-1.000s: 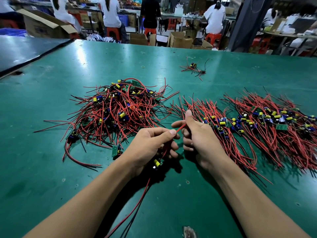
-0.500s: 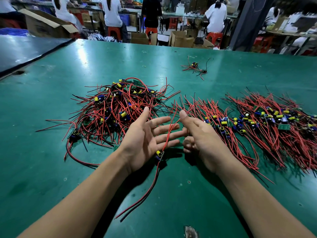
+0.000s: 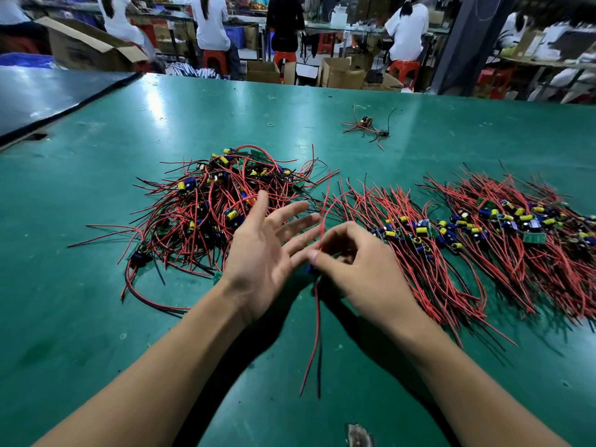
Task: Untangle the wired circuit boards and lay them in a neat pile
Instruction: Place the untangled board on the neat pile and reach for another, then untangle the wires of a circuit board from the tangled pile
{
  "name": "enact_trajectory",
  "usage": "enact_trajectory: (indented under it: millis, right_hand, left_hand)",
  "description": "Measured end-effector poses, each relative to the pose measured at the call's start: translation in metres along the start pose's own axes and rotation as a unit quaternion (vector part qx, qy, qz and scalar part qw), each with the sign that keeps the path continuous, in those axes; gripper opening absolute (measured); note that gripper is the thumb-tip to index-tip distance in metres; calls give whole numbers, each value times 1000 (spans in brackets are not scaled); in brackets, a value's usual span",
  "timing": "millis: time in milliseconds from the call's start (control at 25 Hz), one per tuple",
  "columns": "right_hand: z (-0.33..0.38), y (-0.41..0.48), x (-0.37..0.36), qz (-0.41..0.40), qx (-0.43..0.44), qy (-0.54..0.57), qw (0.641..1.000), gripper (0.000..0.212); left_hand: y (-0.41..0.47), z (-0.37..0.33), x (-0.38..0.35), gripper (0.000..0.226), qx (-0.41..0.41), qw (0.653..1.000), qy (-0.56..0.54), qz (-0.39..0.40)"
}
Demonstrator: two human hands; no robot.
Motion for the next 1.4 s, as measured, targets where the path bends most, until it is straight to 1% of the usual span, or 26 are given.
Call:
enact_trajectory:
  millis: [80, 120, 160, 200, 240, 280, 320, 360, 440, 520, 600, 640, 720, 760, 800, 840, 880, 920, 960, 1040, 1120, 1240, 1280, 1320, 1360, 1400]
  right_hand:
    - [2, 8, 26, -76, 17, -4, 997, 8]
    - [3, 12, 40, -115, 25, -12, 993, 8]
    - [3, 15, 54, -151, 30, -34, 988, 10]
    - [2, 17, 66, -178, 33, -73, 981, 10]
    - [1, 18, 75, -194, 34, -120, 973, 8]
    - [-2, 19, 79, -197, 34, -162, 966, 6]
    - [-5, 19, 78, -189, 33, -190, 963, 8]
    - [-6, 19, 74, -177, 41, -206, 962, 11]
    - [-1, 16, 57, -143, 93, -213, 962, 11]
    - [5, 12, 34, -83, 150, -202, 964, 11]
    - [4, 6, 13, -22, 180, -197, 963, 11]
    - [2, 4, 5, 8, 177, -198, 964, 12]
    - [-5, 2, -5, 66, 151, -207, 964, 16]
    - [-8, 1, -7, 89, 139, -218, 962, 22]
    - [-9, 0, -10, 109, 132, -233, 957, 29]
    - [-9, -2, -14, 126, 131, -250, 951, 36]
    - [-8, -4, -18, 139, 134, -265, 945, 41]
    - [-7, -5, -22, 149, 138, -278, 939, 44]
    - [-6, -6, -26, 152, 139, -289, 935, 46]
    - [-4, -6, -27, 140, 135, -303, 933, 43]
    - [-5, -4, -24, 130, 123, -302, 937, 39]
    - [-6, -4, -22, 134, 111, -289, 941, 34]
    - [-5, -4, -21, 133, 114, -291, 941, 30]
    - [-5, -4, -20, 131, 117, -299, 938, 26]
    - [-4, -3, -17, 130, 121, -310, 934, 21]
    - [-3, -2, -13, 129, 122, -318, 931, 18]
  left_hand:
    - [-7, -3, -2, 37, -57, 987, 151, -29]
    - [-11, -6, -4, 25, -112, 959, 255, -42]
    - [-16, -10, -6, 18, -179, 911, 367, -54]
    - [-21, -12, -9, 14, -242, 851, 463, -58]
    - [-26, -13, -14, 12, -293, 795, 529, -53]
    - [-29, -11, -20, 13, -331, 750, 571, -39]
    - [-31, -8, -24, 14, -355, 721, 595, -18]
    - [-32, -6, -27, 17, -366, 708, 604, 3]
    - [-34, -4, -32, 21, -369, 704, 606, 27]
    - [-37, -7, -31, 24, -379, 678, 630, 5]
    - [-34, -13, -23, 27, -361, 634, 681, -56]
    - [-31, -17, -18, 28, -328, 606, 719, -89]
    - [-24, -19, -6, 29, -230, 540, 799, -131]
    - [-21, -18, -2, 29, -197, 526, 815, -138]
    - [-20, -16, 1, 27, -186, 539, 810, -138]
    - [-19, -16, 1, 23, -191, 576, 783, -138]
    - [-19, -16, 1, 18, -205, 626, 740, -138]
    - [-19, -16, 2, 16, -221, 667, 698, -139]
    - [-18, -16, 4, 14, -236, 691, 669, -140]
    - [-17, -18, 6, 12, -263, 712, 636, -140]
    - [-18, -20, 5, 11, -276, 753, 581, -138]
    - [-14, -15, 8, 14, -232, 828, 492, -136]
    - [-14, -13, 9, 15, -226, 839, 474, -139]
    - [-15, -14, 8, 15, -238, 841, 465, -142]
    - [-18, -16, 5, 14, -264, 833, 465, -144]
    - [-21, -20, 2, 12, -298, 816, 474, -143]
Point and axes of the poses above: each hand's wrist, its own y-axis towards the middle knuckle, its own x-axis out of the back of the hand, z = x × y, the point moved 6 cm from there along y, towards the middle knuckle, and after that the axes turned 5 degrees about y, right-handed, at the moved point
